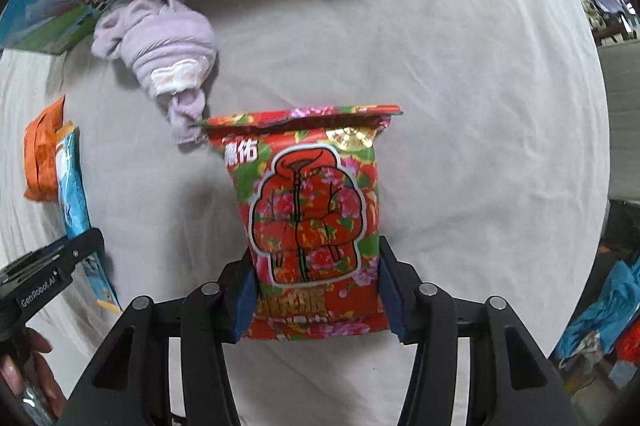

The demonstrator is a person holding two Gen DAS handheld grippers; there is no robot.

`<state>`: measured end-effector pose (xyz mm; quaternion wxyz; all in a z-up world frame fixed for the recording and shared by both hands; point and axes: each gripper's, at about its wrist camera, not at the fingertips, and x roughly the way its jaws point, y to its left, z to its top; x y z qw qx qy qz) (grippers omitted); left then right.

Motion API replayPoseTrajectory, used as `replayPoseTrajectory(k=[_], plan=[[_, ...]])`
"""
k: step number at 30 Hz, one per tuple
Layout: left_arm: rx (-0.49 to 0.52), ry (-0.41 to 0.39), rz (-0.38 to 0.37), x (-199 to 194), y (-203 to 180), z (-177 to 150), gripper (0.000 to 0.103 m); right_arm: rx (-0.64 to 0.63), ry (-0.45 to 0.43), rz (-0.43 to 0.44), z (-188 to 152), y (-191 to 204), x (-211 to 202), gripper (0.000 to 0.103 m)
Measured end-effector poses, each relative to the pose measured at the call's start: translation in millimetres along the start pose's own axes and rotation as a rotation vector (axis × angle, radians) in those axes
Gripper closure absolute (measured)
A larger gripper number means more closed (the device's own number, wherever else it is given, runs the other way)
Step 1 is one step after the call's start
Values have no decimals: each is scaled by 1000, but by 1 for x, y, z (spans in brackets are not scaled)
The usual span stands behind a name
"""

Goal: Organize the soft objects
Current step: 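Carry both packets into the box and open both tools to release them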

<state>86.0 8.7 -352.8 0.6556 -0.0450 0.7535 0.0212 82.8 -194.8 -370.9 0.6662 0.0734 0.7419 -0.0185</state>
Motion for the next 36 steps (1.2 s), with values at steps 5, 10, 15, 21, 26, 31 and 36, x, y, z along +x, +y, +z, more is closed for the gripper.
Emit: replayPoseTrajectory(k=[5, 10, 15, 21, 26, 31, 36], plan=[[20, -27, 35, -9, 7, 26, 70, 32, -32, -9, 12, 11, 2, 52], [27, -65, 34, -26, -1, 0, 72, 20, -41, 0, -5, 20, -3, 53], [50, -134, 30, -62, -14, -13, 73, -18, -75, 38, -20, 25, -29, 54], [124, -207, 2, -112, -34, -25, 73, -54, -134, 98, -35, 26, -74, 54], [170, -206, -19, -115, -50, -27, 84, -68, -169, 114, -45, 29, -90, 54], [103, -72, -69, -55, -21, -38, 84, -32, -135, 91, -41, 25, -67, 54], [16, 66, -174, -29, 1, -38, 83, -6, -114, 84, -48, 17, -54, 54]])
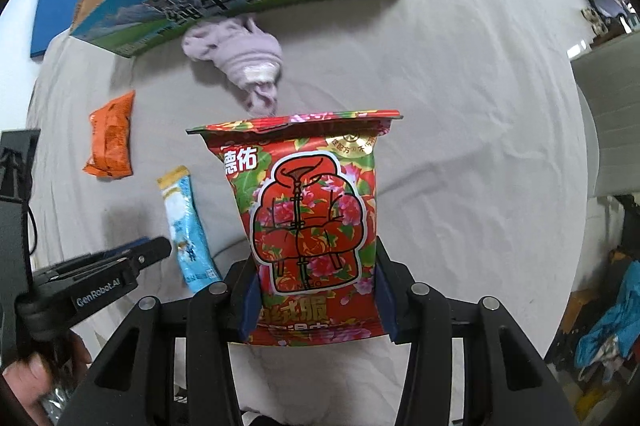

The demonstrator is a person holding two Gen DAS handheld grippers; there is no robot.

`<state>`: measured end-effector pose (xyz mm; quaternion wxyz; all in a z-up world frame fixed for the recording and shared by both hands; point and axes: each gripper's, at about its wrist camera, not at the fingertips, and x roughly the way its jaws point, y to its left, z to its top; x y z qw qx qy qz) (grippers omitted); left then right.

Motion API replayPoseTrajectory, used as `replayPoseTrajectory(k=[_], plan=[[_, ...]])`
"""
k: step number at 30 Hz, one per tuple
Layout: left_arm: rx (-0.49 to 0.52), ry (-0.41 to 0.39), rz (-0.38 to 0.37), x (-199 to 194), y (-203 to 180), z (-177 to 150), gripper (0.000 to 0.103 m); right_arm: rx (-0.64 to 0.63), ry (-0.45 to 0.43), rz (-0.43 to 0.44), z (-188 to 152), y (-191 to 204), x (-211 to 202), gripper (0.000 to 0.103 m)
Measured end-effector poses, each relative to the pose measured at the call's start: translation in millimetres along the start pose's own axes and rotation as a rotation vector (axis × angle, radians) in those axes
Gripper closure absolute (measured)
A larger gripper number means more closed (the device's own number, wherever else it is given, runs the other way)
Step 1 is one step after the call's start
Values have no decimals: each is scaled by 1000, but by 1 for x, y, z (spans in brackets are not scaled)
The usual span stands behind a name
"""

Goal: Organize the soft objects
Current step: 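Carry both packets into the box and open both tools to release them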

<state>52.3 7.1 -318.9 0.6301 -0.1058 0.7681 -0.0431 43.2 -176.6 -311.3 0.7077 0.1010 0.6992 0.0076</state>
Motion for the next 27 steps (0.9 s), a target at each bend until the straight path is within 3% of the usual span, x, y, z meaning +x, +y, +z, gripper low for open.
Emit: replayPoseTrajectory(k=[4, 5, 6, 9, 11, 14, 17, 27], plan=[[-33, 66, -69, 16, -7, 2, 68, 15, 17, -4, -4, -5, 11, 54], [-35, 64, -54, 21, -12, 3, 59, 16, 24, -7, -4, -4, 15, 54], [-29, 60, -31, 25, -16, 6, 58, 16, 28, -11, -5, -4, 18, 54], [20, 20, 78, 34, -31, 10, 59, 10, 41, -28, -6, -4, 25, 54], [59, 17, 132, 35, -40, 9, 74, 4, 39, -34, -6, -4, 25, 54], [71, -7, 133, 26, -40, 6, 83, 4, 30, -29, -6, -3, 21, 54], [99, -60, 148, 5, -40, 0, 84, 6, 12, -15, -4, 0, 12, 54], [181, -361, 129, -121, -64, -3, 84, -41, -91, 64, 19, 14, -53, 54]])
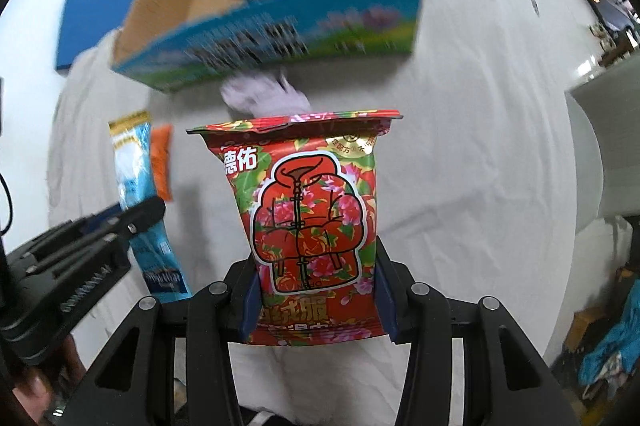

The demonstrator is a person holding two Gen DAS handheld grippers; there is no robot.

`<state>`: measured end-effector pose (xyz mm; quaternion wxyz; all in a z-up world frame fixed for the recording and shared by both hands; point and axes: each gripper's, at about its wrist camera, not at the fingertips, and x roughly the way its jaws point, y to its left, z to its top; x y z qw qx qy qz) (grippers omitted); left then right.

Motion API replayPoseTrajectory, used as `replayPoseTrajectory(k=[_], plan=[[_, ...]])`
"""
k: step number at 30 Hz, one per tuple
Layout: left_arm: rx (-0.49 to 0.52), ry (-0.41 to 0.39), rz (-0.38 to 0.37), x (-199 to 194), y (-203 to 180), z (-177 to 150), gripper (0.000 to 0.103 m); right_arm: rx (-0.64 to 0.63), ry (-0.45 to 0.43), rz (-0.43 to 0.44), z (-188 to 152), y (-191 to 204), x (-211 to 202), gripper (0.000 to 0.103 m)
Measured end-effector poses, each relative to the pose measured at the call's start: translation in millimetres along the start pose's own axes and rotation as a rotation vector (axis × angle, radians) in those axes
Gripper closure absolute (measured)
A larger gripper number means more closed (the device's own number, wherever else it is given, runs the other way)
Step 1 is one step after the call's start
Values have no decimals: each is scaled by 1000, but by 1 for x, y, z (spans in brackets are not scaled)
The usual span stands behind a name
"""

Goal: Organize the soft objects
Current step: 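Carry both packets into the box and open both tools to release them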

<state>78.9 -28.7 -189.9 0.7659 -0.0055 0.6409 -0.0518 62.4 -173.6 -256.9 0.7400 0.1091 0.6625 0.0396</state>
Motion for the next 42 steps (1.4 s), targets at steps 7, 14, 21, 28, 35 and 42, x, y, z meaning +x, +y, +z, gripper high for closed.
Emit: replayPoseTrajectory(k=[7, 14, 21, 28, 35, 42], plan=[[-19, -147, -85, -55, 7, 58, 84, -42, -78, 74, 39, 20, -49, 54], [14, -216, -107, -70, 9, 125, 84, -55, -156, 74, 100, 31, -77, 54], [15, -196, -93, -61, 23, 199, 84, -22, -148, 55, 165, 34, -65, 54], [21, -59, -55, 2, 34, 266, 83, 14, -58, -14, 217, 25, -9, 54], [8, 110, -20, 87, 43, 300, 83, 23, 55, -60, 234, 31, 53, 54], [37, 240, 22, 133, 44, 311, 80, 39, 132, -92, 246, 33, 90, 53]])
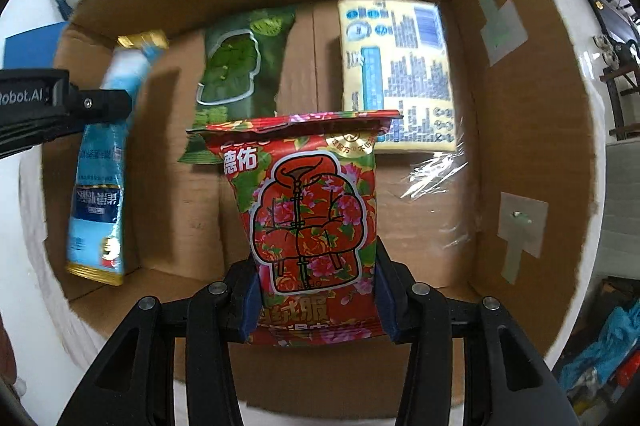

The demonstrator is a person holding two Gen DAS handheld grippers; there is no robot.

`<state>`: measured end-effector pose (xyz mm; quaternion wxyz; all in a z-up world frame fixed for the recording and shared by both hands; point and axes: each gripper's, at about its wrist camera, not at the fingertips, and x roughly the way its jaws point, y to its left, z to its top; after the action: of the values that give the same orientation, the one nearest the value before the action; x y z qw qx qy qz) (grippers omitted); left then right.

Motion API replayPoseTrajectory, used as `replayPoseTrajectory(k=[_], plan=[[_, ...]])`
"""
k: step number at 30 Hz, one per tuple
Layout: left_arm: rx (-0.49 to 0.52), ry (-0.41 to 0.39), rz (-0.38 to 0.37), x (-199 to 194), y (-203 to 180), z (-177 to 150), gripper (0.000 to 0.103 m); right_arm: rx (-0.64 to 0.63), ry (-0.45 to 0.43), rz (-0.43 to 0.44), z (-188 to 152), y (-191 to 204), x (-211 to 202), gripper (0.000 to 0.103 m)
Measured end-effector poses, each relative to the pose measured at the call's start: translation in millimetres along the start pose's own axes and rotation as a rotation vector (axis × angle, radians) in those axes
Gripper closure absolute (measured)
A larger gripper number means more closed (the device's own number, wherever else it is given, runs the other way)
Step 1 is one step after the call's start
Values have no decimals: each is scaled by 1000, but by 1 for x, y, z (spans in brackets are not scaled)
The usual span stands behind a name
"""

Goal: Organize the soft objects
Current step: 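Carry both packets into the box and open both tools to release them, then grasp the orange packet with the left tool while the right tool grasps the lavender sock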

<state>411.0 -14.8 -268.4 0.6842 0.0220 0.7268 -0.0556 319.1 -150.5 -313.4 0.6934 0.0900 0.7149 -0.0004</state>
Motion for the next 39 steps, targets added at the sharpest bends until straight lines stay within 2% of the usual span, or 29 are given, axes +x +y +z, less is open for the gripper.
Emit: replayPoseTrajectory(k=[3, 6, 9, 11, 12, 15, 17, 19, 29, 35, 39], plan=[[-10, -1, -4, 3, 3, -2, 74, 4, 53, 5, 4, 3, 10, 52], [-19, -18, -7, -2, 8, -7, 72, 3, 63, 4, 2, 2, 11, 50], [-20, -35, -10, -10, 12, -16, 69, -4, 35, -10, 1, 3, 2, 33], [-20, -57, -13, -18, 14, -22, 62, -12, 15, -6, -1, 4, -6, 18], [-23, -70, -12, -22, 15, -28, 59, -17, 1, -13, -3, 5, -12, 16], [-22, -119, -18, -36, 19, -41, 46, -38, -38, -35, -8, 9, -26, 13], [-17, -164, -21, -48, 20, -54, 20, -44, -54, -50, -12, 12, -33, 0], [-11, -198, -10, -57, 17, -65, 7, -46, -84, -64, -23, 13, -44, 0], [-9, -346, -1, -96, 14, -125, 7, -49, -153, -72, -50, 0, -73, 0], [-35, -402, 6, -113, 13, -160, 7, -62, -258, -122, -82, -6, -113, 0], [-43, -449, 2, -132, 13, -182, 7, -53, -321, -119, -103, -10, -142, 0]])
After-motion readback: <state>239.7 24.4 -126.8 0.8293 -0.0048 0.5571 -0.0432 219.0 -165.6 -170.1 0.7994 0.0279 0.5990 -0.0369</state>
